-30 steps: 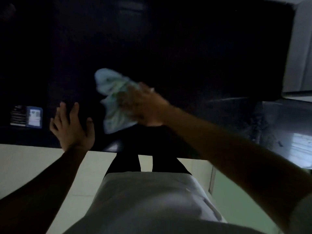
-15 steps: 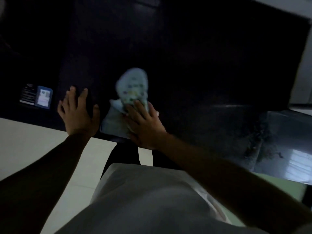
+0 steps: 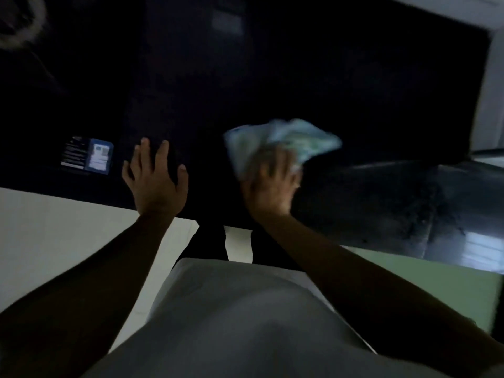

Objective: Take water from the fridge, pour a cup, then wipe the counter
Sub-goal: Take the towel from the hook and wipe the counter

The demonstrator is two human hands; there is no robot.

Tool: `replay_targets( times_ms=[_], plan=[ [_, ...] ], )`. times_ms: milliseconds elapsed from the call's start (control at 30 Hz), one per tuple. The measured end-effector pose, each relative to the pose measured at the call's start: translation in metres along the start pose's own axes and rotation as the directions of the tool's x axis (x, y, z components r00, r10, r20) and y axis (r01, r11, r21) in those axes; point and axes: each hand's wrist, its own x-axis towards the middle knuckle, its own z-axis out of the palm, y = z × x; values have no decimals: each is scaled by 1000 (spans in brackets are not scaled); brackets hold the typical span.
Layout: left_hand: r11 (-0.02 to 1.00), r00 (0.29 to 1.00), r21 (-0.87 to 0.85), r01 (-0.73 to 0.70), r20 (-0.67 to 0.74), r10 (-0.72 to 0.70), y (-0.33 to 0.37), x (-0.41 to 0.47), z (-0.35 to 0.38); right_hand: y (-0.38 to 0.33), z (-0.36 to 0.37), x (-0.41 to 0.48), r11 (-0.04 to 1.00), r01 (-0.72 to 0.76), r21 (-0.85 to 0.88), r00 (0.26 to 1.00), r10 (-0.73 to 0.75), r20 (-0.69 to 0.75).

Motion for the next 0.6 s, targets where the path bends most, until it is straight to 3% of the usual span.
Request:
replay_targets(
  times_ms=[33, 100, 233, 433, 533, 600],
  plan=[
    [1000, 1000, -6, -7, -2, 7, -1, 0, -1, -23, 2, -12, 973, 224, -49, 972, -219, 84],
    [1000, 1000, -9, -18, 2, 18, -2, 1, -3, -43, 0, -21, 874, 478, -94, 863, -446, 238],
    [999, 999, -40, -33, 42, 35, -1, 0, -10, -16, -15, -31, 773, 613, -162, 782, -564, 265],
    [983, 987, -180, 40, 163, -10, 17, 5, -34, 28, -26, -83, 851, 518, -90, 855, -512, 83],
    [903, 961, -392, -177, 128, 245, 48, 5, -58, 19, -45, -86, 952, 290, 96, 957, -288, -30],
    [798, 847, -546, -255, 271, 456, 77, 4, -84, 6, -75, -80, 924, 154, 351, 987, -126, -99]
  ],
)
